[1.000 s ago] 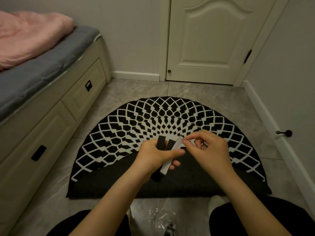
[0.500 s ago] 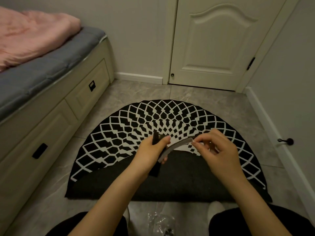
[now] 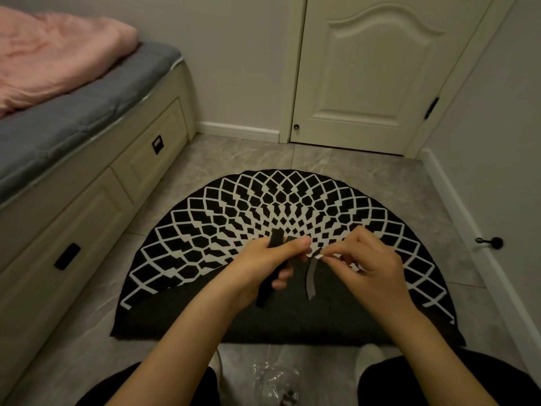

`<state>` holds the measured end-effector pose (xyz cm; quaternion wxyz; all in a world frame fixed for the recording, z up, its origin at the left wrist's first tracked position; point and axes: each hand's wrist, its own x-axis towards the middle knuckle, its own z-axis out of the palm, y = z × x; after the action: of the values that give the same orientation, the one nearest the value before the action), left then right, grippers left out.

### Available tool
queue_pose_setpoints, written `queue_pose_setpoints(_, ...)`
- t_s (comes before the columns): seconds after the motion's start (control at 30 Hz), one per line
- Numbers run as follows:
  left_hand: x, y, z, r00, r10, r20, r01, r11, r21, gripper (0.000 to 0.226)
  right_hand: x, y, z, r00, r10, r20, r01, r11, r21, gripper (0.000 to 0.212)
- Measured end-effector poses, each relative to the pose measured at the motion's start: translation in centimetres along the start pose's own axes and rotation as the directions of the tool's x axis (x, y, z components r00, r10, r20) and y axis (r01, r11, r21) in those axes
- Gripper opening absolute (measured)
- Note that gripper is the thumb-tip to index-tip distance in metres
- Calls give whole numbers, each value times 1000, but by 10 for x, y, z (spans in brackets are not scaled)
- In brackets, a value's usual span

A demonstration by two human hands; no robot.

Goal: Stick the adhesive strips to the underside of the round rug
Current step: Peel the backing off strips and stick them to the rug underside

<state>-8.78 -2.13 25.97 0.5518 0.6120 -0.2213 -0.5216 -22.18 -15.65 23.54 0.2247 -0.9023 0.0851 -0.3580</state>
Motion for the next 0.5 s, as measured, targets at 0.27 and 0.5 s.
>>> queue_pose_setpoints(0.27,-3,3,-1,990,-21,138,40,990,-134,13,-3,-12,6,989,-116,-95,115,993,-24,13)
queue_pose_setpoints(0.5,-2,6,-13,1000,-5,-5,5,999,-49,15,-2,-14,6,999,29,24,-32,989,145,8)
